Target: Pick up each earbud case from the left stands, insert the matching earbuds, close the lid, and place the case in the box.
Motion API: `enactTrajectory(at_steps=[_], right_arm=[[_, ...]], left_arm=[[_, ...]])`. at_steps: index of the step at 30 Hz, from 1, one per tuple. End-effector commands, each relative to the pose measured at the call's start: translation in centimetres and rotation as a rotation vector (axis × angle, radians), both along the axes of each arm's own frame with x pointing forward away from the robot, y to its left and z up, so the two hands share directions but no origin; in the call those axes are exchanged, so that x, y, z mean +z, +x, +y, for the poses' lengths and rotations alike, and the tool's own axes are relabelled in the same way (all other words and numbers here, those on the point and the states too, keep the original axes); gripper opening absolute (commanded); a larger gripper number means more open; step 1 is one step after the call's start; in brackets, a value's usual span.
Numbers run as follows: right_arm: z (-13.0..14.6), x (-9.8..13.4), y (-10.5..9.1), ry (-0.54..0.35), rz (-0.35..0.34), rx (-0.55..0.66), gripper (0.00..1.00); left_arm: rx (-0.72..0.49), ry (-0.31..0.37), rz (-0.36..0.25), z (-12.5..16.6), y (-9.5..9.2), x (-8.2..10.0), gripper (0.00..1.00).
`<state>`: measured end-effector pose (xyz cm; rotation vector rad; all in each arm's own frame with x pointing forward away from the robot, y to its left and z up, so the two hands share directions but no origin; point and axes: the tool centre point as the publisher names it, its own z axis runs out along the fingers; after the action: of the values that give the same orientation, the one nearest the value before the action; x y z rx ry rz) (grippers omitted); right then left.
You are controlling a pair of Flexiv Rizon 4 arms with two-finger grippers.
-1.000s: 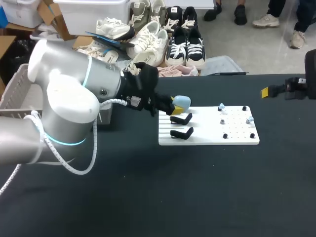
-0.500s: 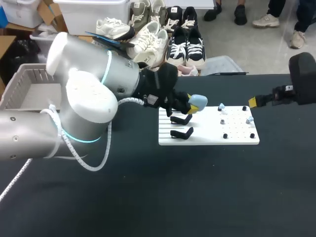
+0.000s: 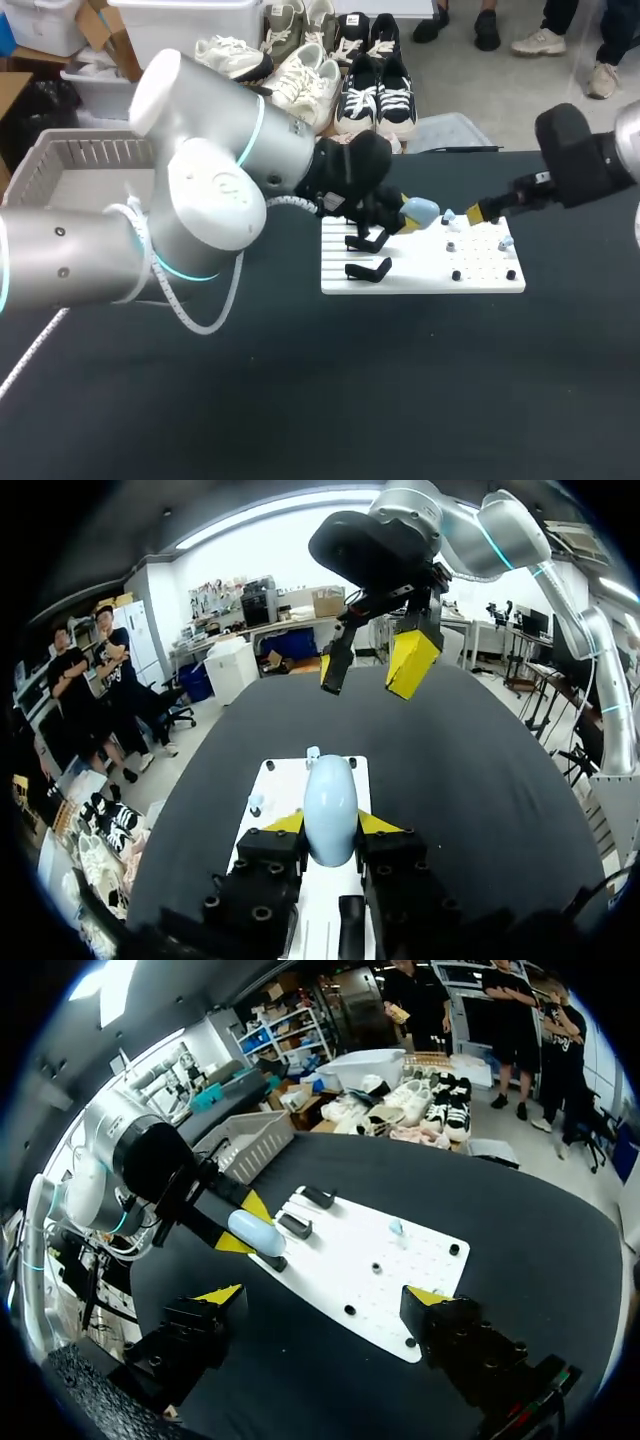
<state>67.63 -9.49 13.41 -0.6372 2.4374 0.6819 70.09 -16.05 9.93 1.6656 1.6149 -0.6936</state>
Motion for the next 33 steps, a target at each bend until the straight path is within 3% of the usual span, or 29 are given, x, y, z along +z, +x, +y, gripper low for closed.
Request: enactTrajectory(at_steps=[1,7,33], right_arm=[[0.9,-0.4,0.7,0.118,0.054,0.106,1.0],[1.6,-0.9,0.6,0.121,0.068,0.126,1.0],[2.8,-1.7,0.6,0.144,0.093,0.166,1.0]], left_arm=[[-0.008,0.015,-0.022,-0.1,-0.2,0.6,0.0],[-0.028,0.027,-0.067,-0.3,-0.7,0.8,0.0],[-0.051,0.035,-0.064,-1.2,-1.0,1.3,0.0]])
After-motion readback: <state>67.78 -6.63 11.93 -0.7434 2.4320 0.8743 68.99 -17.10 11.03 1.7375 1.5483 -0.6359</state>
